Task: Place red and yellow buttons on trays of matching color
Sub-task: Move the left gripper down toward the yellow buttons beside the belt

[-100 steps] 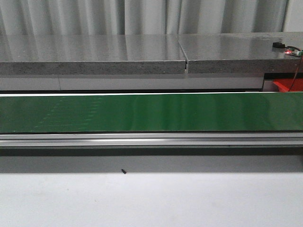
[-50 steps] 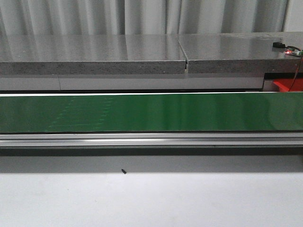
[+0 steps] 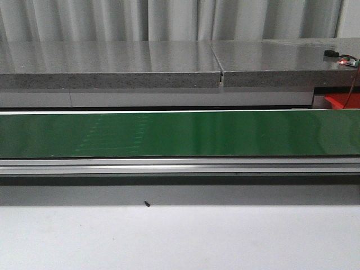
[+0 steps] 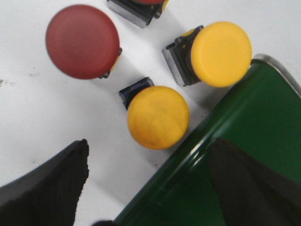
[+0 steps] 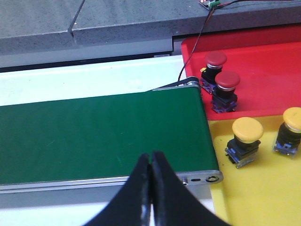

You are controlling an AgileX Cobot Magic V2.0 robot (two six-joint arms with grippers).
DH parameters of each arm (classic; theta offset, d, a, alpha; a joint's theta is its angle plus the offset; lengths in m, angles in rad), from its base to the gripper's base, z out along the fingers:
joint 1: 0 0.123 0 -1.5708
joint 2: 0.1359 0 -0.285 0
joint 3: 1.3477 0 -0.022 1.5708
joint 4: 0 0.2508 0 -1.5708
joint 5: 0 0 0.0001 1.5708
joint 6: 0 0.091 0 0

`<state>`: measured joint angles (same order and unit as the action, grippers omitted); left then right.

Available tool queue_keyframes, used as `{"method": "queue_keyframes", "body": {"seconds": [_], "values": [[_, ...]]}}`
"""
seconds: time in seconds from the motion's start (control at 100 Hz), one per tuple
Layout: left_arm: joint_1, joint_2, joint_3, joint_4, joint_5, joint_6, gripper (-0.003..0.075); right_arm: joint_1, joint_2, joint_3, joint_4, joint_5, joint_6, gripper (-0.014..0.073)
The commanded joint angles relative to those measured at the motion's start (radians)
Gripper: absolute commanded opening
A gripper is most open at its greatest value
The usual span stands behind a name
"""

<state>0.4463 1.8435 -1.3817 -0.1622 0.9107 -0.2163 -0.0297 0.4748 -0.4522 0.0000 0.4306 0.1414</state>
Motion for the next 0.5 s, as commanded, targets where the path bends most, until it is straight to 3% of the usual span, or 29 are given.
{"method": "queue_keyframes", "body": {"seconds": [0.0,0.49], "values": [[0.002,-0.016,-0.061,-0.017,0.009,-0.012,0.0493,0.000,0.002,-0.025,-0.012,-0.080,0.000,-0.0067],[0.002,0.046,-0.085,-0.018,-0.009,-0.012,0.0480,0.000,0.002,-0.025,-0.012,-0.080,0.000,-0.0067]]}}
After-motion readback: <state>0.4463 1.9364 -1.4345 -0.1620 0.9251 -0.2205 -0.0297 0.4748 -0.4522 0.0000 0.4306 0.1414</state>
